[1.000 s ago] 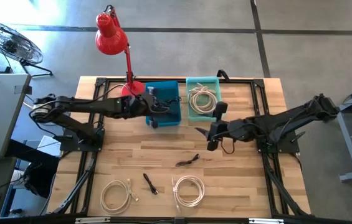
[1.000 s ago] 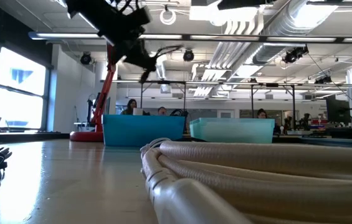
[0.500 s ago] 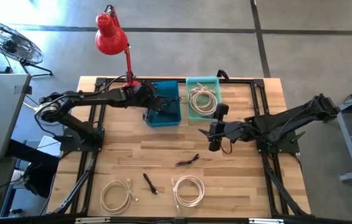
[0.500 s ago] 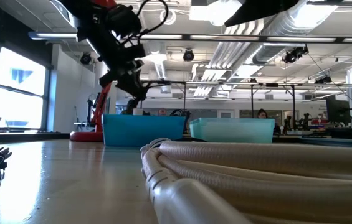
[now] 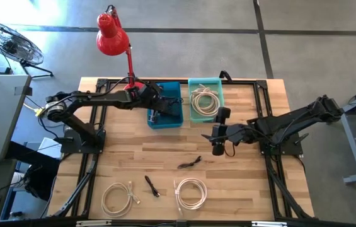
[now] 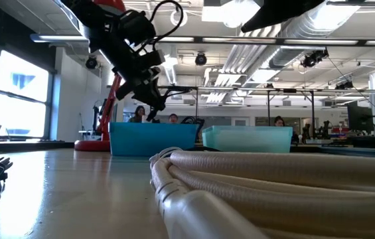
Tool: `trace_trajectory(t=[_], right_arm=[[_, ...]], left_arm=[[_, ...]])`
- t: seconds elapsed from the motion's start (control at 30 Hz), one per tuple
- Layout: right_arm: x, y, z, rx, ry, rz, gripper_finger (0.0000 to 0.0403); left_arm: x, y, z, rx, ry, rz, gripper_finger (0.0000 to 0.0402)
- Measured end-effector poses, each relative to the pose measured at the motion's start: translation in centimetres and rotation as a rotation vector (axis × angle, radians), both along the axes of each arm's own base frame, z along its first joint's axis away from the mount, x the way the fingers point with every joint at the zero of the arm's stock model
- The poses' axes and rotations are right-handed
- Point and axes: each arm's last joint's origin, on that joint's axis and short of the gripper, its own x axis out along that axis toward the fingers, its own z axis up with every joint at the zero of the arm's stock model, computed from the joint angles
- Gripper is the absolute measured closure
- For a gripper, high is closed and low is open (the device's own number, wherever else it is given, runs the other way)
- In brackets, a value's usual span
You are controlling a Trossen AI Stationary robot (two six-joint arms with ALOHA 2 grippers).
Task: Pick & Place USB Port
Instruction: Put the black usb cable into the blue bin
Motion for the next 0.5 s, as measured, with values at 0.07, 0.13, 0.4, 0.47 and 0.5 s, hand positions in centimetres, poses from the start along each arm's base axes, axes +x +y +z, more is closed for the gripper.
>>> trace_trajectory(t=[0.07,0.13,0.4,0.47,0.5], right_arm=[[-0.1,0.0,-0.2,0.012,0.015,0.002,0.0155],[-0.1,0.0,-0.3,0.017,0.026,-0.002,0.0155],[-0.2,0.0,-0.3,0.017,0.027,-0.011,0.0155],[-0.2,0.0,-0.3,0.017,0.028,-0.011,0.0155],[-0.2,0.0,-0.3,0.017,0.028,-0.010,0.0155]], left_arm=[[0.0,0.0,0.0,0.026,0.007,-0.023,0.0352],[0.1,-0.2,0.0,0.036,0.012,-0.035,0.0336],[0.2,-0.6,0.0,0.147,0.068,0.093,0.0262],[0.3,-0.8,0.0,0.168,0.076,0.105,0.0245],[0.3,-1.0,0.0,0.179,0.079,0.109,0.0237]])
